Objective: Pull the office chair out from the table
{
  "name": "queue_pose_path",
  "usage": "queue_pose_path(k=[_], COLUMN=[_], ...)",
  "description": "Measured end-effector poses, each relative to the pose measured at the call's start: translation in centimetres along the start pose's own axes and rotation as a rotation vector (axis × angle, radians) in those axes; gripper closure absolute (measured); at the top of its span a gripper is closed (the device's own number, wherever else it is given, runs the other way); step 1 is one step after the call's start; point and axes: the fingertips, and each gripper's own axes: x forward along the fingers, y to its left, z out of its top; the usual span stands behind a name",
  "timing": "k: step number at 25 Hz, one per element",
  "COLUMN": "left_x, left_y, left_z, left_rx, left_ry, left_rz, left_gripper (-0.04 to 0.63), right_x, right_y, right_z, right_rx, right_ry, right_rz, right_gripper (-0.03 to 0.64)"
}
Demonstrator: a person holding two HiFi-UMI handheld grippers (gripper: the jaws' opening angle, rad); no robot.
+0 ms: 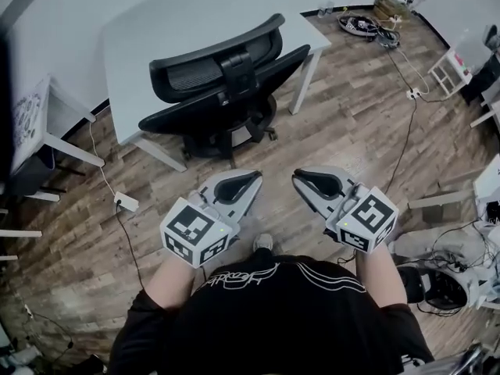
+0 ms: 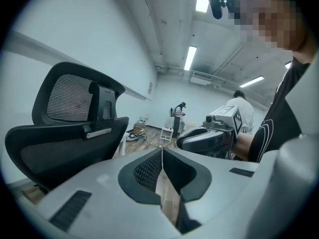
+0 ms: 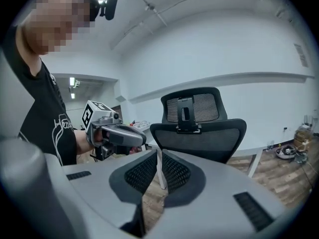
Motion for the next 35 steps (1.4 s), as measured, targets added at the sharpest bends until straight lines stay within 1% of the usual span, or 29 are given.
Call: queue_pose_path(k=[2,7,10,12,14,15,17,19,21,24,27,29,32,34,35], left_x=[0.2,0.7,0.4,-0.3,-0.8,-1.0,-1.5,-2.1,-2.9,-4.2,-5.5,-6.1,-7.1,-7.9,-8.2], left_y=[1.2,4.1,6.3,8.2,10.0,11.0,12.5,13.6,14.6,16.1,17.7,18.9,21.4,23.0,23.7], left_z=[0.3,1.0,2.2,3.3,4.3,4.9,6.2,7.1,7.4,7.0,6.0,4.9,2.8,1.3,0.6], left_rx=[-0.005,-0.008,-0.019,-0.025,-0.037,-0.045,-0.05,-0.026,0.011,0.061,0.139,0.227,0.376,0.425,0.441], left_ry=[0.004,0.001,-0.028,-0.045,-0.048,-0.049,-0.064,-0.078,-0.059,0.026,0.151,0.278,0.507,0.634,0.693], left_rz=[0.03,0.137,0.24,0.313,0.364,0.387,0.434,0.482,0.525,0.569,0.593,0.596,0.609,0.615,0.612], left_gripper=[0.588,0.588,0.588,0.588,0.586,0.574,0.519,0.494,0.466,0.441,0.413,0.412,0.412,0.413,0.413], right_x=[0.7,2.1,3.4,4.8,5.9,6.2,6.8,7.1,7.2,7.7,8.6,9.2,10.1,10.9,11.2], right_y=[-1.1,-4.5,-6.8,-8.5,-10.2,-11.0,-12.8,-14.7,-16.7,-19.6,-21.7,-23.0,-25.3,-27.0,-27.6], right_z=[0.4,1.3,2.1,3.3,5.0,5.9,7.3,8.1,8.7,9.3,9.3,8.8,7.2,6.2,5.9], right_rx=[-0.005,-0.028,-0.064,-0.114,-0.151,-0.164,-0.192,-0.235,-0.288,-0.363,-0.49,-0.618,-0.87,-1.02,-1.067], right_ry=[-0.004,-0.011,0.009,0.023,0.028,0.026,0.02,0.025,0.04,0.074,0.141,0.205,0.342,0.428,0.458], right_rz=[0.028,0.086,0.132,0.157,0.171,0.179,0.199,0.202,0.192,0.179,0.182,0.183,0.163,0.145,0.145], right_gripper=[0.578,0.578,0.577,0.577,0.577,0.577,0.577,0.575,0.562,0.497,0.449,0.438,0.436,0.436,0.436])
